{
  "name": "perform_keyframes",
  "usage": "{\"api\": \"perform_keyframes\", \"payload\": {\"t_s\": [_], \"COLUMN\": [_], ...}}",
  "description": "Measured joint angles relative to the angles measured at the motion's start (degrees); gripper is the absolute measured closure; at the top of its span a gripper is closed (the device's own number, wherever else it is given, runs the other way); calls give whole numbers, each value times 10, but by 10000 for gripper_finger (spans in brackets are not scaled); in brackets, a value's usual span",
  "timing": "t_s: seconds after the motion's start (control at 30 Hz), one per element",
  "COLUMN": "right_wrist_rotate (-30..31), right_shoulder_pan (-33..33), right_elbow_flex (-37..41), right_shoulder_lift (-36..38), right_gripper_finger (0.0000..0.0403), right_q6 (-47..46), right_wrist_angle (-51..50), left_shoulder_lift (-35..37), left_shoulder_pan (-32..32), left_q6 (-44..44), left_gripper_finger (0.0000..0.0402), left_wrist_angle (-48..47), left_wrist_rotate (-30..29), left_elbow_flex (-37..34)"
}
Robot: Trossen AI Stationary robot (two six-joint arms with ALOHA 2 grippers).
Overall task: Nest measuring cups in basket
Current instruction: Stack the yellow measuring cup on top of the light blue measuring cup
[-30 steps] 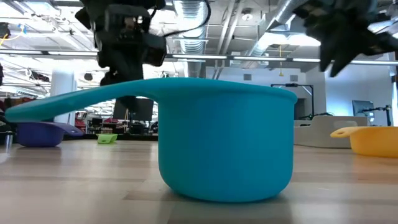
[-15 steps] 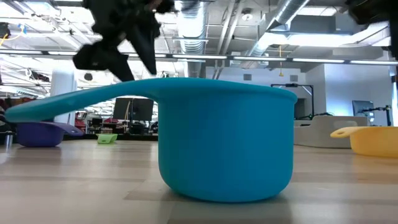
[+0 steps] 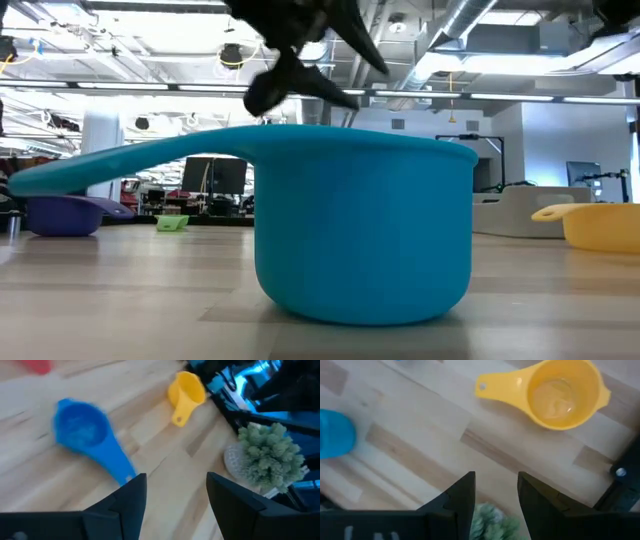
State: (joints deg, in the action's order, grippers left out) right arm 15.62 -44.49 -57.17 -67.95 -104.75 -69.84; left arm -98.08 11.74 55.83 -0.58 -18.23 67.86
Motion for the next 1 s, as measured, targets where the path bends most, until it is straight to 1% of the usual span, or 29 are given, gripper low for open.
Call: {"api": "perform_keyframes", "payload": {"t_s": [0.03, 0.1, 0.13, 0.2, 0.27, 0.4, 0.43, 0.5, 0.57, 0.63, 0.67, 0.7, 0.77, 0.83, 0.93, 1.0], "right_wrist_rotate": [0, 2, 2, 3, 2, 2, 2, 2, 2, 2, 1, 1, 2, 1, -3, -7], "right_shoulder_pan": [-3, -10, -14, -26, -38, -55, -58, -62, -61, -61, -61, -59, -54, -46, -33, -23], "right_elbow_flex": [-6, -16, -21, -27, -32, -32, -31, -31, -31, -31, -31, -31, -29, -17, 19, 50], "right_shoulder_lift": [1, 0, 1, 1, 1, 1, 1, 2, 1, 2, 1, 1, 2, 1, 2, 2], "right_gripper_finger": [230, 231, 233, 238, 243, 255, 258, 263, 268, 271, 273, 274, 276, 279, 284, 286], "right_q6": [-1, -2, -4, -15, -23, -64, -80, -103, -122, -140, -148, -155, -167, -170, -182, -189], "right_wrist_angle": [0, 1, 0, 1, 0, -12, -19, -33, -51, -73, -86, -96, -105, -105, -90, -54], "left_shoulder_lift": [-14, -43, -52, -80, -101, -139, -151, -163, -187, -187, -197, -202, -202, -213, -213, -212], "left_shoulder_pan": [-10, -29, -38, -56, -72, -98, -104, -113, -121, -127, -128, -130, -133, -134, -139, -141], "left_q6": [-15, -48, -62, -84, -94, -109, -112, -115, -122, -121, -122, -123, -123, -125, -137, -146], "left_gripper_finger": [207, 207, 207, 207, 207, 207, 207, 207, 207, 207, 207, 207, 207, 207, 207, 207], "left_wrist_angle": [-16, -2, -17, -14, -32, -23, -8, -21, 7, -9, 20, 27, 7, 16, -8, -34], "left_wrist_rotate": [9, 30, 31, 40, 52, 79, 86, 101, 117, 134, 138, 140, 149, 149, 157, 160], "left_elbow_flex": [17, 54, 69, 101, 122, 161, 170, 176, 191, 189, 192, 194, 189, 192, 190, 191]}}
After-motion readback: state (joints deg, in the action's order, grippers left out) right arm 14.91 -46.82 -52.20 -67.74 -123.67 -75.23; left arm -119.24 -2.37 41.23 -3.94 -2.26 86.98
